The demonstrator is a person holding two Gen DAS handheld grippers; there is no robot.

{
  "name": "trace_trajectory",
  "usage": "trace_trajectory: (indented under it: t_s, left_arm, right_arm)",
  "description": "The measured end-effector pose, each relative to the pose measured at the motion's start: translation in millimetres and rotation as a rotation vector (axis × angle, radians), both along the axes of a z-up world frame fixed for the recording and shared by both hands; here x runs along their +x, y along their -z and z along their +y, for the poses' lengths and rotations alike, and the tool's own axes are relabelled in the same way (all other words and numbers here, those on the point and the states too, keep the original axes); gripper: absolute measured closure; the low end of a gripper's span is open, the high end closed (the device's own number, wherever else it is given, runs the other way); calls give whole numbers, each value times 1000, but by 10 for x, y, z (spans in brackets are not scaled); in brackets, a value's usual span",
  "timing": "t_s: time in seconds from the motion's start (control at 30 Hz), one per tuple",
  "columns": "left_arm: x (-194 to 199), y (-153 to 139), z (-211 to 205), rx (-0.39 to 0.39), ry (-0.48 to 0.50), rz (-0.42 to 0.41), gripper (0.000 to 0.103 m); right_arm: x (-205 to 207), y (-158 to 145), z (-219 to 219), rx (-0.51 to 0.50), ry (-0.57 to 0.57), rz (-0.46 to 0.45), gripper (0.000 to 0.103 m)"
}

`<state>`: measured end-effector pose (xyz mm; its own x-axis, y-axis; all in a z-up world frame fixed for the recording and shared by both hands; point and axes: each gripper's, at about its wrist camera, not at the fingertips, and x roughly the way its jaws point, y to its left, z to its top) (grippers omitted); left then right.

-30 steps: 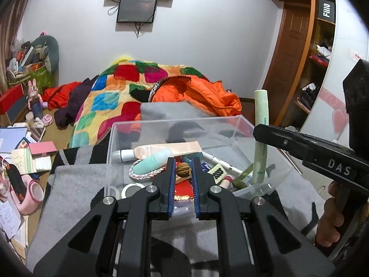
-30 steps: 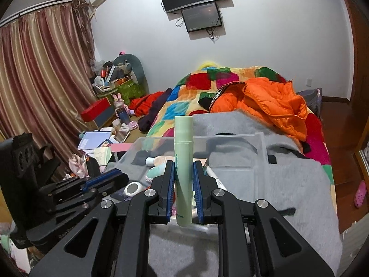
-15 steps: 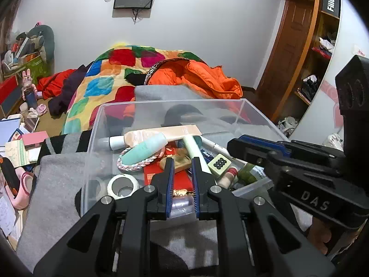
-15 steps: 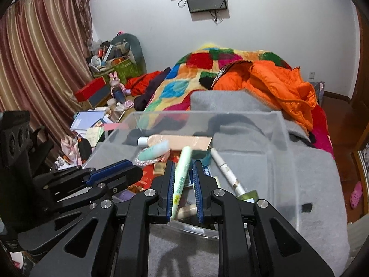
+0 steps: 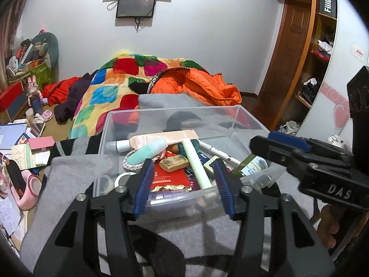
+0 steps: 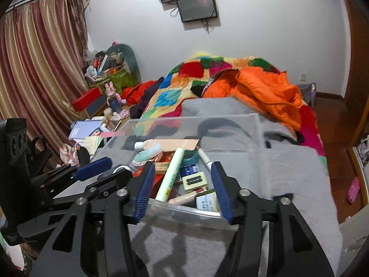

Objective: Organize objects

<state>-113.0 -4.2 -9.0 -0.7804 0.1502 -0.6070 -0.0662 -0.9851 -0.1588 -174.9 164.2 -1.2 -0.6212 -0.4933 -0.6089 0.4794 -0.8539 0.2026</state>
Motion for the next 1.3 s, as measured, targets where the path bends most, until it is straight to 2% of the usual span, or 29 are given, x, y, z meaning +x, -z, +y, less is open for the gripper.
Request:
trace_trajectory:
  t_s: [0.03, 0.1, 0.2, 0.3, 0.37, 0.63, 1.3]
  left_arm:
    - [33, -21, 1, 2, -2, 8, 41]
    - [87, -50, 1, 8, -5, 20, 27]
    - [172, -74, 8, -2, -17, 36, 17]
    - [253, -73, -12, 5, -33, 41, 12]
    - [305, -62, -40, 20, -44, 39, 11]
    - [466, -13, -145, 32, -101, 31, 10]
    - [529, 5, -80, 20, -101, 22, 10]
  right_arm:
    - [25, -25, 19, 2, 7, 11, 49]
    - [99, -74, 60, 13, 27, 43, 37]
    - [229, -118, 118, 18, 53, 88, 30]
    - [324, -136, 156, 17, 55, 104, 23]
    - [370, -148, 174, 21, 56, 112, 19]
    - [546, -45, 160, 45, 35, 105, 18]
    - [581, 53, 207, 32, 38, 62, 18]
